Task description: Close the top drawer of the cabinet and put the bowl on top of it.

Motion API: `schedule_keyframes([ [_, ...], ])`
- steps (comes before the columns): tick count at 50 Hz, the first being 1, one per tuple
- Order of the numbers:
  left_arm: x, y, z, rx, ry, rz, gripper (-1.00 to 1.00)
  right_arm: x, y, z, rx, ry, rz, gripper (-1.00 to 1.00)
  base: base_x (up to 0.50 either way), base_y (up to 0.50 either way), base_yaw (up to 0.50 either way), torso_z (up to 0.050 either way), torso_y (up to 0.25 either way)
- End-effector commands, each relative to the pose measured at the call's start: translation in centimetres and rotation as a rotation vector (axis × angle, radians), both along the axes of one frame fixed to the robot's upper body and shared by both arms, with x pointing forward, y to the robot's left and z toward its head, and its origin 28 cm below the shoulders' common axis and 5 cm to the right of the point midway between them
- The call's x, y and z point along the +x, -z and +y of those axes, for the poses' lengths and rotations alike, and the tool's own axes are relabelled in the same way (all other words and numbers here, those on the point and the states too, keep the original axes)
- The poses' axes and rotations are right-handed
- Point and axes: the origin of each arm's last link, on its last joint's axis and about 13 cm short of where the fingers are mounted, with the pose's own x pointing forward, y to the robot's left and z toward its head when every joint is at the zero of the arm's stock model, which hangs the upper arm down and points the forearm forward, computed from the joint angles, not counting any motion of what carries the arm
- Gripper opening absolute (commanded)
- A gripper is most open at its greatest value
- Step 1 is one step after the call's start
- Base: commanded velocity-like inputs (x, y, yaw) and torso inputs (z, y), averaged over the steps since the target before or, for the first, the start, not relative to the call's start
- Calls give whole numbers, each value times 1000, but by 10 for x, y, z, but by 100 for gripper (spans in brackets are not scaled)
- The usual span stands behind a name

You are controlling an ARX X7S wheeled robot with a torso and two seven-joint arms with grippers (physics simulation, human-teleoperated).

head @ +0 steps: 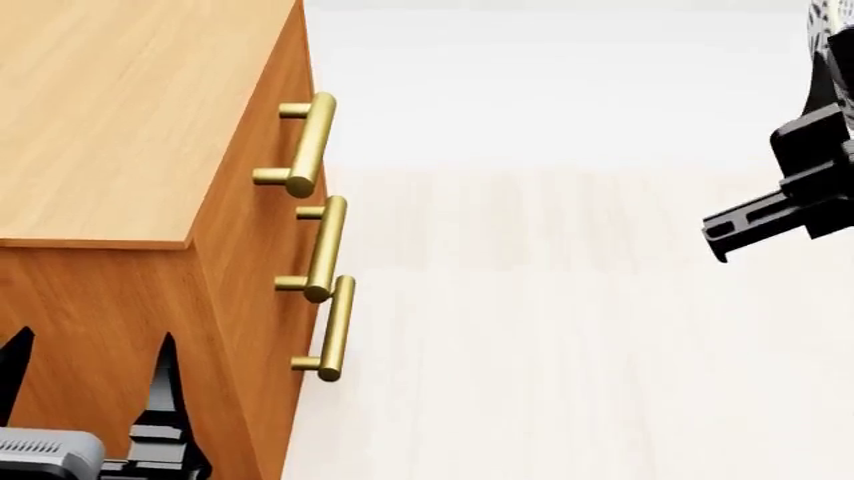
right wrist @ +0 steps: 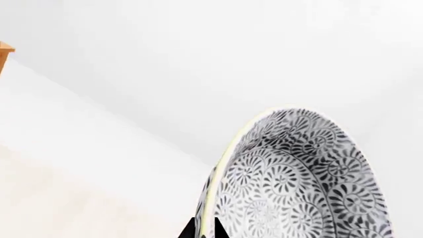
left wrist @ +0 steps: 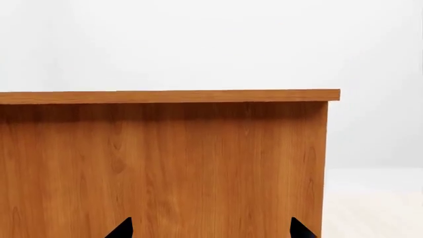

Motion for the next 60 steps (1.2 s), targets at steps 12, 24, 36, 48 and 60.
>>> schedule_keyframes([
  [12, 0, 0, 1, -19, 14, 11, 100, 36, -102, 53, 11, 2, -162, -100, 0, 0, 0, 40, 91],
  [24, 0, 1, 1, -22, 11, 21, 100, 61, -141, 98, 70, -83, -204, -100, 0, 0, 0, 33, 123],
  [36, -1, 2, 1, -10, 16, 2, 100, 79, -181, 157, 156, -182, -202, -100, 0, 0, 0, 0, 0],
  [48, -4, 1, 3, -17, 9, 0, 100, 88, -204, 196, 232, -207, -149, -100, 0, 0, 0, 6, 81],
  [60, -8, 2, 4, -1, -10, 12, 100, 86, -180, 225, 200, -259, -101, -100, 0, 0, 0, 12, 171],
])
